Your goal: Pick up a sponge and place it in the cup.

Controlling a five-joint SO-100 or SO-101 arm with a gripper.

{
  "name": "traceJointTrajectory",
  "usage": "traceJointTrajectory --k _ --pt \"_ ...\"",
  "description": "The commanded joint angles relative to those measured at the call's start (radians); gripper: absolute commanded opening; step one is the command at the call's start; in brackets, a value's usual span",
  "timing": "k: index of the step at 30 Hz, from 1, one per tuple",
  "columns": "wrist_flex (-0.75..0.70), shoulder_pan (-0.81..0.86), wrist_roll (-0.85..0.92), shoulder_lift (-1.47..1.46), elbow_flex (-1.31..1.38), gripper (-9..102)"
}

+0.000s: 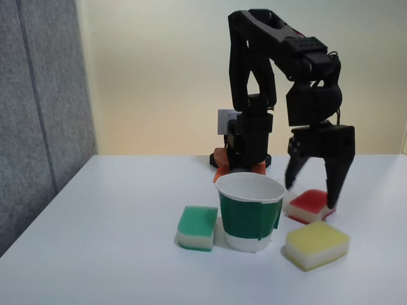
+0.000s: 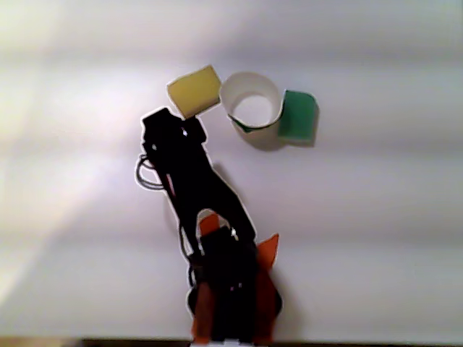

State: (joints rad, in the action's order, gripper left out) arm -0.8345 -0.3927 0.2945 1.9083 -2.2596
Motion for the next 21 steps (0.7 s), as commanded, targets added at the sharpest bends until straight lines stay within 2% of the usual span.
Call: traceJointTrajectory --k 1,8,10,13,14,21 --pt "0.014 -0.014 -0.005 -0.005 -0.008 37" --pt "0.058 -0.015 -0.048 -0.087 -0.006 28" --pt "0.067 -0.015 -0.060 -0.104 -0.006 22" --pt "0.066 -0.012 -0.066 -0.112 -0.008 2" --pt "0.066 -0.012 -0.077 -0.110 -0.009 0" --pt "0.055 -0.006 -0.089 -0.035 -0.017 0"
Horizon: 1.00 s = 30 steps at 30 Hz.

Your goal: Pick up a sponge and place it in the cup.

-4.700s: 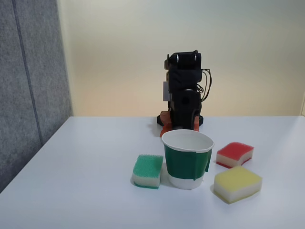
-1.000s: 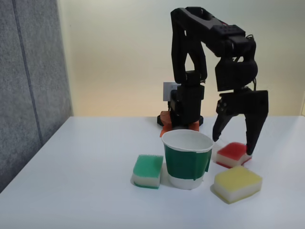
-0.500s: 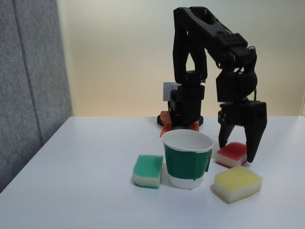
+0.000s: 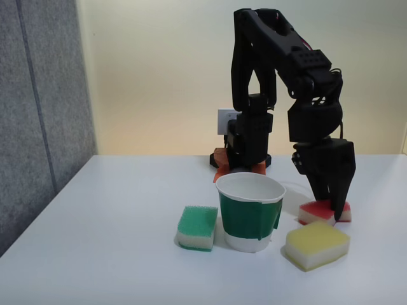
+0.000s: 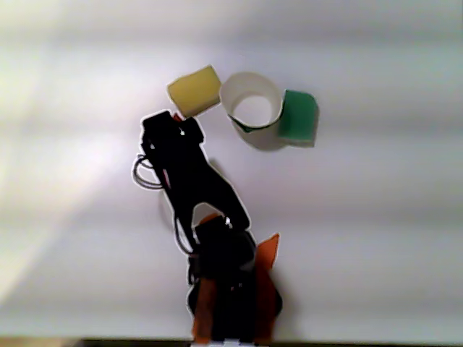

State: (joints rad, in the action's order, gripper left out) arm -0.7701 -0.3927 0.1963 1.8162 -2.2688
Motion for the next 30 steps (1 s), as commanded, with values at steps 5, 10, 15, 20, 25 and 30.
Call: traceJointTrajectory --k 5,10,15,20,25,30 --pt "-0.041 -0.005 0.003 0.187 0.002 0" --pt "-0.037 0.008 0.003 0.336 0.014 0" --pt "-0.011 0.038 0.018 0.449 0.048 0" --pt "-0.032 0.114 0.058 0.529 0.106 0" --pt "-0.106 0.219 0.078 0.569 0.164 0" --pt "-0.164 0.348 0.129 0.568 0.207 0"
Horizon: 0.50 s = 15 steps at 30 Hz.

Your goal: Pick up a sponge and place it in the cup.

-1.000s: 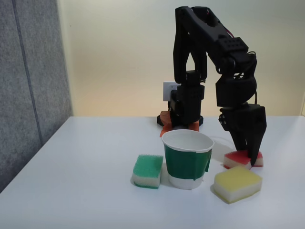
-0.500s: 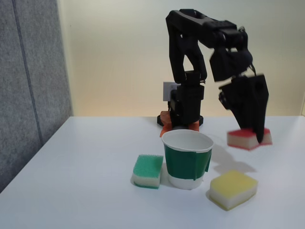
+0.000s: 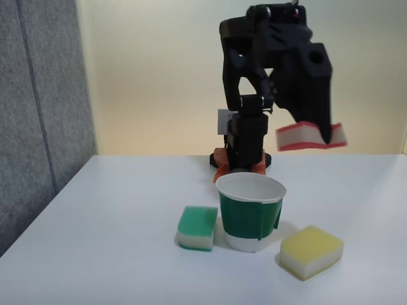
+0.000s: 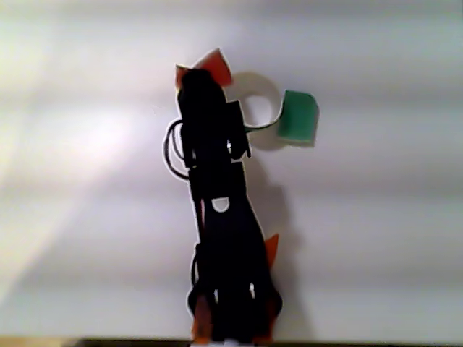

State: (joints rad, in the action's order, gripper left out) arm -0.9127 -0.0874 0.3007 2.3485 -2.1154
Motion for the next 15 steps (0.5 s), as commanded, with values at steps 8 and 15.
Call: traceJointTrajectory --k 8,15 --pt "-0.046 0.212 0.087 0.025 0.040 0" --pt "-0.060 0.244 0.087 -0.028 0.038 0"
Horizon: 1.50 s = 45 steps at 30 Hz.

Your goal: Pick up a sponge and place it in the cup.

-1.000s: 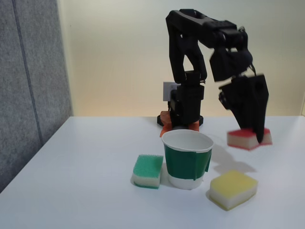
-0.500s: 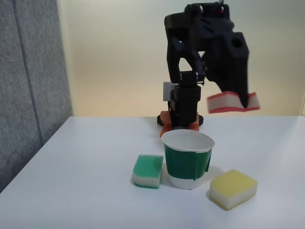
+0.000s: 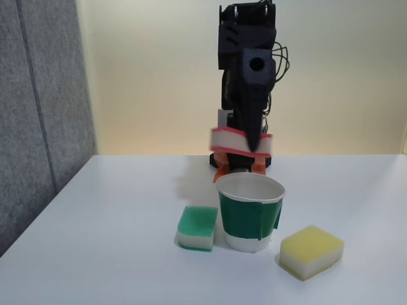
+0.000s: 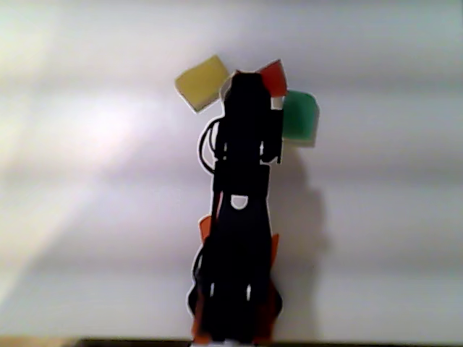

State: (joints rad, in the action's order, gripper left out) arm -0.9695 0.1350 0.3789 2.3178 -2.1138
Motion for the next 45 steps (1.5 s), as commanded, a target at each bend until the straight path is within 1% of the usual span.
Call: traceJointTrajectory --k 1,9,12,15,19,24,29,33,35,38,40,42,44,45 --pt "0.002 0.021 0.009 -0.006 0.037 0" --pt "0.038 -0.008 -0.040 -0.066 0.023 0" --pt "0.040 -0.023 -0.104 -0.069 0.020 0" --pt "0.037 -0.029 -0.126 -0.058 0.025 11" --pt "0.043 -0.032 -0.137 -0.048 0.032 21" --pt "0.064 -0.038 -0.132 -0.049 0.046 38" --pt "0.081 -0.038 -0.129 -0.049 0.051 46" --pt "0.044 -0.038 -0.140 -0.018 0.067 48" --pt "-0.002 -0.037 -0.155 0.009 0.084 48" --pt "-0.078 -0.037 -0.193 0.074 0.103 40" --pt "-0.104 -0.038 -0.210 0.127 0.087 31" --pt "-0.112 -0.041 -0.210 0.190 0.044 16" --pt "-0.109 -0.048 -0.215 0.255 -0.014 10" --pt "-0.109 -0.052 -0.216 0.291 -0.051 6"
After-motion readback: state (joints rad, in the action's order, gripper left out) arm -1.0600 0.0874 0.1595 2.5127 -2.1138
